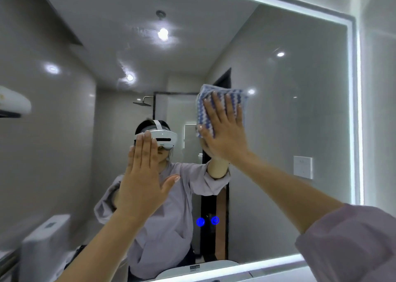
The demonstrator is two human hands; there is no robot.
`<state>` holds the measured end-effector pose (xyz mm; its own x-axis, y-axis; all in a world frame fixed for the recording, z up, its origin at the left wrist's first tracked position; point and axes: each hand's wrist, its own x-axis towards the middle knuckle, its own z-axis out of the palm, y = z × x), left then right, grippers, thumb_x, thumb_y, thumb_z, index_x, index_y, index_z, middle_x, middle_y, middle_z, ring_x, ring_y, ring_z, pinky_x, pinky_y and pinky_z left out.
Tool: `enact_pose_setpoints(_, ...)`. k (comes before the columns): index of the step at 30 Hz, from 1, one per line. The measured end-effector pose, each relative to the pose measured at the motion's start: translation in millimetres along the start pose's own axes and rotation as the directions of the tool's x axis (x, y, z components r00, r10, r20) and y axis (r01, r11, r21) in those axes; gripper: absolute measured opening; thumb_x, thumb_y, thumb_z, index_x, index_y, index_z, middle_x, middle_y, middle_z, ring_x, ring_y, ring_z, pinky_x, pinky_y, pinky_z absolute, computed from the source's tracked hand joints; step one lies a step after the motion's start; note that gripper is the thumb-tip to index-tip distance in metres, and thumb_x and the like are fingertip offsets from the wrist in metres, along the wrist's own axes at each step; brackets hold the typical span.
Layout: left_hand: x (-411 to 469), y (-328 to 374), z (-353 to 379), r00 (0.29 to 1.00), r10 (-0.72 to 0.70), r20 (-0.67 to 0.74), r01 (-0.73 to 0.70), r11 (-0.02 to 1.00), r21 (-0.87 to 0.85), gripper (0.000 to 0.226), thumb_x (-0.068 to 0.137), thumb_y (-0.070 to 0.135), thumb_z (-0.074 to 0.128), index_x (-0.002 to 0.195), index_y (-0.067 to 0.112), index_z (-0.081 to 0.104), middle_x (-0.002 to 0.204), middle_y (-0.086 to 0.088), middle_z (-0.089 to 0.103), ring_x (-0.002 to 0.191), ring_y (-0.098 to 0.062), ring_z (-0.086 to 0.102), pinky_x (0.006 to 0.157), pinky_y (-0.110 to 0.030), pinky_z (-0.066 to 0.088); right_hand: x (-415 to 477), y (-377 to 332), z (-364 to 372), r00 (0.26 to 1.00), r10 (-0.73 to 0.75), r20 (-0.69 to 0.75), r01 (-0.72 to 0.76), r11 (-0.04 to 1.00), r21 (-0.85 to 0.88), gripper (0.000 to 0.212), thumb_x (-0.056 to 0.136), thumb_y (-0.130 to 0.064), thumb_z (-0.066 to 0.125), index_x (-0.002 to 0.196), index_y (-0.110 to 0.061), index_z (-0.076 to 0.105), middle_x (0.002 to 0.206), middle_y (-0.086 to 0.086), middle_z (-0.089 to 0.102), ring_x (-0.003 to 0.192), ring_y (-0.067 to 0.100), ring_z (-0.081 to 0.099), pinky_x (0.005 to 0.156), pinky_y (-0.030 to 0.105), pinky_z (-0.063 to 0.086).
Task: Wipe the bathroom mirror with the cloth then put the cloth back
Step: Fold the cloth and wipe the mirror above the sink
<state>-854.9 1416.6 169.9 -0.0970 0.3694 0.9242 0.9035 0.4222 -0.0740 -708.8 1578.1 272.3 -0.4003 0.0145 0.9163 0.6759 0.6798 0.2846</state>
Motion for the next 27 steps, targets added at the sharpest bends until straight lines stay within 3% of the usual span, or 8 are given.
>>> enact_pose_setpoints(6,0,2,-2,1.000,0.001,-0.007,-0.001,1.000,0.010,0.097,0.084,0.067,0.023,0.148,-0.002,0.001,0.157,-0.020,-0.002,0.146,-0.031,-0.002,0.119,-0.036,-0.006,-6,0,-3,1.000,0.005,0.018,-0.006,0.996,0.092,0.070,0.098,-0.052,0.032,0.150,-0.025,-0.007,0.162,0.003,-0.006,0.148,0.026,-0.013,0.118,0.052,-0.002)
enact_pose_setpoints(11,1,2,-5,1.000,-0.001,-0.001,0.001,1.000,-0.002,0.096,0.084,0.066,0.023,0.147,-0.003,0.003,0.157,-0.022,0.002,0.146,-0.033,0.002,0.118,-0.036,-0.006,-5,11,0,1.000,-0.014,0.018,0.012,0.997,0.071,0.069,0.095,-0.059,0.026,0.150,-0.029,-0.005,0.159,-0.005,-0.012,0.147,0.021,-0.017,0.119,0.047,-0.009)
enact_pose_setpoints(17,1,1,-3,1.000,0.010,0.017,-0.011,1.000,0.014,0.098,0.083,0.068,0.021,0.147,-0.005,0.004,0.157,-0.021,-0.001,0.146,-0.032,-0.001,0.119,-0.037,-0.007,-5,33,-2,0.997,-0.072,0.027,0.070,0.995,0.066,0.067,0.092,-0.063,0.017,0.148,-0.033,-0.004,0.157,-0.009,-0.011,0.146,0.018,-0.015,0.120,0.048,-0.005)
enact_pose_setpoints(27,1,5,-7,0.999,-0.003,0.051,-0.002,0.994,0.105,0.098,0.084,0.069,0.016,0.145,-0.007,0.003,0.156,-0.022,-0.003,0.146,-0.032,-0.002,0.118,-0.037,-0.007,-21,101,3,0.998,0.058,0.024,-0.059,0.998,0.035,0.069,0.092,-0.065,0.012,0.149,-0.033,-0.008,0.158,-0.008,-0.014,0.147,0.018,-0.017,0.117,0.039,-0.017)
